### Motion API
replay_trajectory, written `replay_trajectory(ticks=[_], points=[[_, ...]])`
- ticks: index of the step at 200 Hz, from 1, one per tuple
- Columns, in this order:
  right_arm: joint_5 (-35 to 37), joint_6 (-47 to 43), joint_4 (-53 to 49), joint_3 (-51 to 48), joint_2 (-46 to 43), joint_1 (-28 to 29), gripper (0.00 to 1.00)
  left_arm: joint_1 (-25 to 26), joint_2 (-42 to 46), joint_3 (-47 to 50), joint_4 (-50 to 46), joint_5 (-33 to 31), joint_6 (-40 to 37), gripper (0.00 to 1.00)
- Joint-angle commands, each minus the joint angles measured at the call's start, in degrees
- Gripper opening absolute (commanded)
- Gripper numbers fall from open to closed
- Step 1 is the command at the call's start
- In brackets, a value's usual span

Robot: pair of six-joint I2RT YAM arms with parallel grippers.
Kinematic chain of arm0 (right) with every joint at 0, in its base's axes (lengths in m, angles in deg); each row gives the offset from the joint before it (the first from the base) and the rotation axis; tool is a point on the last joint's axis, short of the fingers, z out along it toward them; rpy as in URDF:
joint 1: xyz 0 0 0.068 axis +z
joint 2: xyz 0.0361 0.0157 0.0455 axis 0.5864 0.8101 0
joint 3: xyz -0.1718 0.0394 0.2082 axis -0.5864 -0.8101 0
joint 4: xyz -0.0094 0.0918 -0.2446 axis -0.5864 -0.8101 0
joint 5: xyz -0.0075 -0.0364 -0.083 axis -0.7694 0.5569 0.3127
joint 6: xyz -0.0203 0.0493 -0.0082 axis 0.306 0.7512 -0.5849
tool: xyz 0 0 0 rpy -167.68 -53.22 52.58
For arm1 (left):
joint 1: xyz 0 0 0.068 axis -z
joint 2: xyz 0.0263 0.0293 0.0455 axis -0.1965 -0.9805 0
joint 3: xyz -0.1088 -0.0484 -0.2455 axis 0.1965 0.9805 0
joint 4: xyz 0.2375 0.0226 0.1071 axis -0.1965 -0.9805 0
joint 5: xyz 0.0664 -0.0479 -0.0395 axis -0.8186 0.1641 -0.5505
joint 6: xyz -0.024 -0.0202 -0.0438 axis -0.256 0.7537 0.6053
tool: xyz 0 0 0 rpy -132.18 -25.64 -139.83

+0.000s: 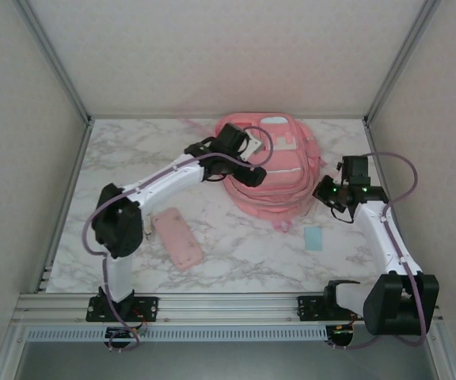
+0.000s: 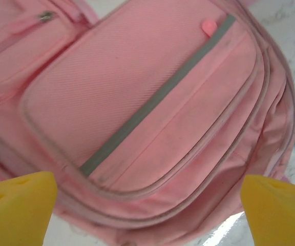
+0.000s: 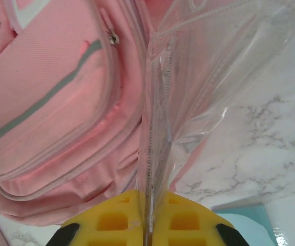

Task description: Pack the student bag

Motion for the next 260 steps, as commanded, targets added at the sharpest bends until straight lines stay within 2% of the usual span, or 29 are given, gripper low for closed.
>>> replay_trajectory(ticks=[1,48,79,85,93,105,122,129,162,197,216,238,260], points=[[-6.2,0.9,3.6,-3.0,-1.9,-2.0,0.0,1.3,-5.3,-6.0,-7.5,0.7,-8.4,0.9],[-9.2,0.4,4.3,-5.2,-2.9,-4.6,0.0,3.2,-15.2,-13.9,-11.7,-0.1,-14.3,0.87],[-10.4,0.3,4.6,-5.1,-3.1,-5.1,0.0,3.2,-19.7,-16.0,-10.6,-5.2,-14.9,0.87],[-10.7,0.4,4.7,-5.1,-3.1,-5.1,0.0,3.2,-20.4,-16.2,-9.8,-6.8,-14.7,0.83],[-11.0,0.4,4.7,-5.1,-3.1,-5.2,0.0,3.3,-21.0,-16.2,-8.3,-9.2,-14.1,0.74],[-11.4,0.4,4.5,-5.0,-3.6,-5.2,0.0,3.2,-21.7,-16.1,-6.5,-12.1,-13.8,0.45],[-11.3,0.4,3.9,-4.9,-4.3,-5.2,0.0,3.2,-21.4,-16.1,-5.0,-14.5,-13.4,0.2],[-11.2,0.4,3.5,-5.0,-4.7,-5.2,0.0,3.2,-21.0,-16.0,-4.8,-14.8,-13.1,0.0],[-10.3,0.4,2.7,-4.7,-6.2,-5.5,0.0,2.9,-17.3,-16.7,-5.5,-11.4,-10.0,0.0],[-11.2,1.3,3.0,-4.8,-6.6,-5.7,0.0,-0.3,-15.0,-24.6,-12.8,2.8,2.2,0.0],[-14.5,2.1,5.4,-5.3,-6.0,-5.7,0.0,-2.8,-15.2,-29.3,-15.8,8.0,9.6,0.0],[-20.1,5.1,11.2,-6.9,-4.4,-5.6,0.0,-5.1,-14.9,-30.7,-14.8,14.1,17.4,0.0],[-23.6,9.3,18.9,-8.5,-1.0,-4.1,0.0,-5.2,-14.3,-30.4,-13.4,16.9,20.9,0.0]])
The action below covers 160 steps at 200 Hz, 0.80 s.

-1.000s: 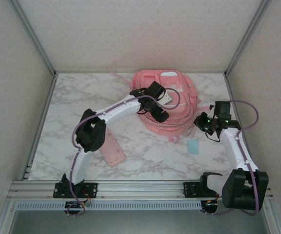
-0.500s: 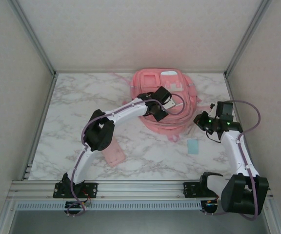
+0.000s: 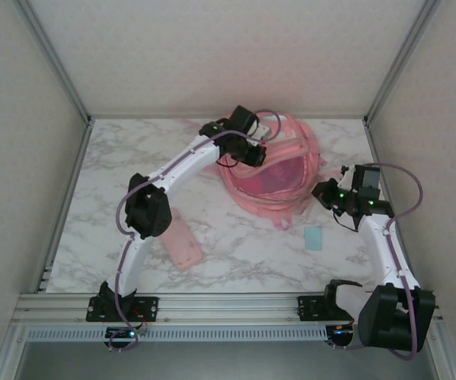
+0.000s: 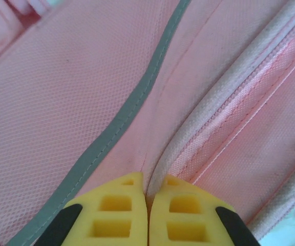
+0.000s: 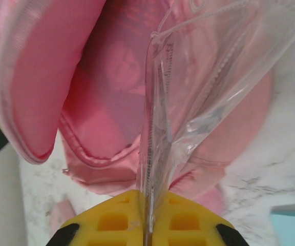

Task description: Pack the student bag

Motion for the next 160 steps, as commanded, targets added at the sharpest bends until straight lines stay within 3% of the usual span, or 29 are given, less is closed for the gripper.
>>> replay_trajectory(ticks=[1,29,60,136,147,160], points=[[-6.3,5.0,10.0,-2.0,3.4,1.3,0.0,-1.3,3.5,-1.4,1.5,5.3,10.9,0.0],[-5.0,11.3,23.1,-2.7,9.6,5.7,0.0,-1.2,5.3,1.6,6.2,8.8,15.8,0.0],[0.9,18.7,41.0,-2.1,19.2,11.5,0.0,-1.1,7.3,3.9,10.0,7.3,18.2,0.0],[12.2,33.4,62.0,12.0,46.4,18.2,0.0,-1.3,8.3,5.4,14.3,3.1,21.0,0.0],[13.7,35.8,62.9,13.9,49.0,19.1,0.08,-1.3,8.6,6.0,15.0,2.5,21.4,0.0],[14.3,38.1,61.7,16.0,51.1,19.7,0.28,-1.6,8.9,6.7,15.8,1.9,22.0,0.0]])
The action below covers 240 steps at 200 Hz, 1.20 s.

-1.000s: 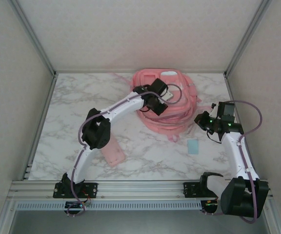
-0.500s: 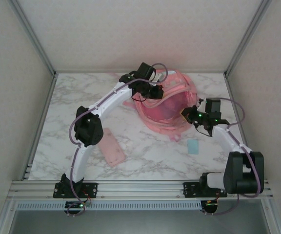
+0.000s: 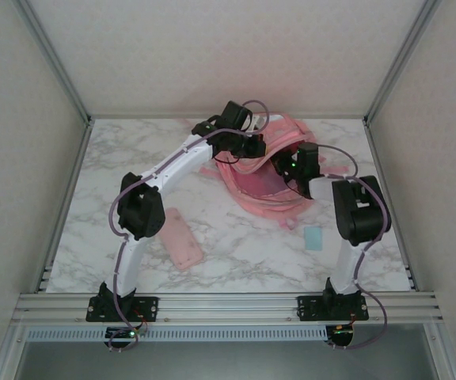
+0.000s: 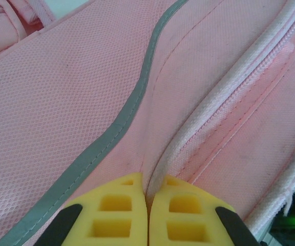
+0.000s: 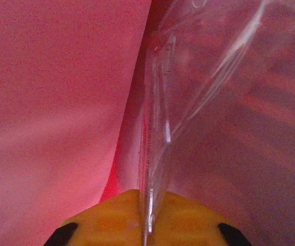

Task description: Pack the student bag

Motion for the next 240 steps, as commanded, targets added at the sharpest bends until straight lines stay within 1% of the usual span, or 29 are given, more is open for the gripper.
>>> replay_trajectory(ticks=[1,6,9,12,15,20,23,24,29,30,34,52,78,96,114,135,156,168,176,189,209,216,219,222,227,240], points=[[4.2,7.0,5.3,4.1,3.5,1.6,0.3,-0.4,5.3,0.9,5.9,-2.4,4.0,0.0],[4.3,7.9,4.5,4.5,3.8,1.7,0.38,-0.6,5.5,1.3,6.2,-2.7,4.2,0.0],[4.3,8.5,3.7,4.7,3.9,1.7,0.46,-0.7,5.5,1.5,6.4,-2.9,4.3,0.0],[4.3,8.8,3.3,4.7,3.9,1.8,0.48,-0.7,5.6,1.7,6.7,-3.1,4.5,0.0],[4.3,9.1,2.6,4.7,3.7,1.8,0.54,-0.8,5.7,2.0,6.9,-3.1,4.5,0.0],[4.5,9.2,1.2,4.5,3.1,1.8,0.59,-1.0,5.9,2.3,7.2,-3.3,4.7,0.0],[4.6,9.2,0.3,4.5,2.9,1.8,0.6,-1.1,5.9,2.6,7.5,-3.3,4.9,0.0],[4.7,9.2,-0.5,4.3,2.5,1.8,0.62,-1.2,5.9,2.7,7.6,-3.3,4.9,0.0],[4.9,9.1,-2.1,4.2,1.8,1.9,0.67,-1.3,6.1,3.0,8.0,-3.4,5.1,0.0],[5.1,8.9,-2.9,4.0,1.4,1.8,0.69,-1.3,6.1,3.0,8.0,-3.4,5.2,0.0],[5.2,8.4,-4.6,3.7,0.4,1.8,0.73,-1.5,6.1,3.3,8.3,-3.3,5.3,0.0],[6.3,5.8,-12.9,2.2,-4.3,1.8,0.83,-2.0,6.2,4.1,9.2,-3.5,5.8,0.0],[7.7,0.0,-24.6,0.3,-12.6,1.8,0.86,-2.5,6.2,4.7,9.9,-4.0,5.8,0.0],[9.5,-5.3,-34.1,-0.1,-18.6,1.7,0.88,-2.7,6.0,5.0,10.2,-4.3,5.7,0.0],[10.4,-11.5,-41.9,-1.0,-24.7,1.7,0.88,-2.9,5.8,5.6,10.2,-5.0,5.4,0.0],[9.0,-19.3,-49.1,-2.4,-31.6,1.8,0.88,-3.0,5.6,6.6,10.4,-5.4,5.1,0.0],[6.4,-25.5,-55.3,-4.1,-37.5,2.4,0.89,-3.0,5.9,8.5,11.1,-4.0,5.2,0.0],[4.7,-27.9,-56.8,-5.3,-40.2,3.3,0.98,-3.0,6.8,10.1,11.7,-3.6,5.3,0.0],[2.9,-29.0,-57.1,-6.3,-41.6,3.9,0.99,-3.0,7.9,11.9,12.1,-3.7,5.3,0.1],[1.8,-30.6,-57.9,-7.3,-43.4,5.6,0.99,-3.3,10.3,15.1,12.7,-4.1,5.3,0.36],[0.7,-33.7,-59.2,-7.0,-44.4,9.7,0.99,-4.1,16.0,22.5,14.3,-5.6,5.9,0.65],[0.5,-34.4,-59.2,-6.6,-44.2,11.5,0.99,-4.5,18.8,25.9,15.6,-6.0,6.5,0.83],[0.4,-34.5,-59.1,-6.5,-44.1,12.1,0.99,-4.7,19.9,27.5,16.1,-6.1,6.8,0.88],[0.3,-34.7,-58.9,-6.4,-43.9,13.1,0.99,-5.0,21.1,29.0,16.6,-6.3,7.1,0.96],[0.2,-34.8,-58.4,-6.2,-43.6,14.5,0.99,-5.5,23.2,31.2,17.3,-6.7,7.5,1.0],[0.1,-34.8,-56.7,-5.5,-42.1,18.4,0.99,-7.0,28.1,36.9,17.9,-7.9,7.8,1.0]])
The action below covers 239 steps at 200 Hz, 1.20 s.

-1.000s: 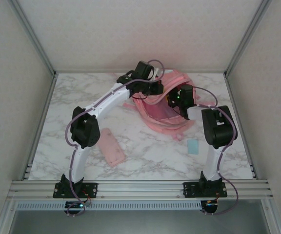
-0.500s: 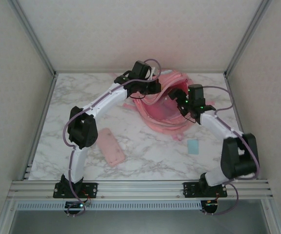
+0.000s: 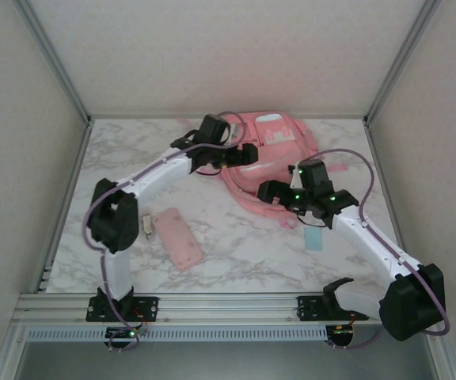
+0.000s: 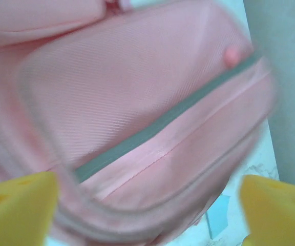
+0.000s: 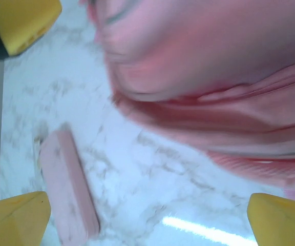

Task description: Pack the student bag

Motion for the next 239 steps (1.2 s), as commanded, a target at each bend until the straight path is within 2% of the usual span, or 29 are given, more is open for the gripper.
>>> replay_trajectory(ticks=[1,44,79,111,141,156,203,239], points=[[-1.8,-3.6,0.1,1.2,1.3,5.8,0.99,-3.4,10.7,7.1,3.9,-3.9,1.9,1.0],[5.3,-5.9,0.6,8.9,12.9,19.9,0.99,-10.3,25.9,21.2,1.1,-11.4,0.8,1.0],[10.3,-7.3,-0.1,18.8,25.8,30.1,0.99,-19.3,33.8,28.5,-1.2,-9.7,1.4,1.0],[14.7,-8.0,-4.9,30.4,38.1,36.7,0.99,-26.8,39.2,34.7,-2.3,-9.1,2.3,1.0],[20.1,-8.4,-10.7,39.3,46.3,40.2,0.99,-34.6,42.3,41.6,1.4,-4.5,6.2,1.0],[21.6,-8.9,-13.2,42.8,49.4,41.5,0.99,-36.8,42.6,43.7,2.5,-2.9,7.4,1.0],[22.9,-8.9,-18.2,49.8,56.2,44.3,0.99,-38.7,41.6,45.6,4.3,-2.8,8.2,1.0],[26.6,-8.7,-21.9,53.4,59.3,46.0,0.99,-38.9,41.0,45.8,4.8,-2.7,8.4,1.0]])
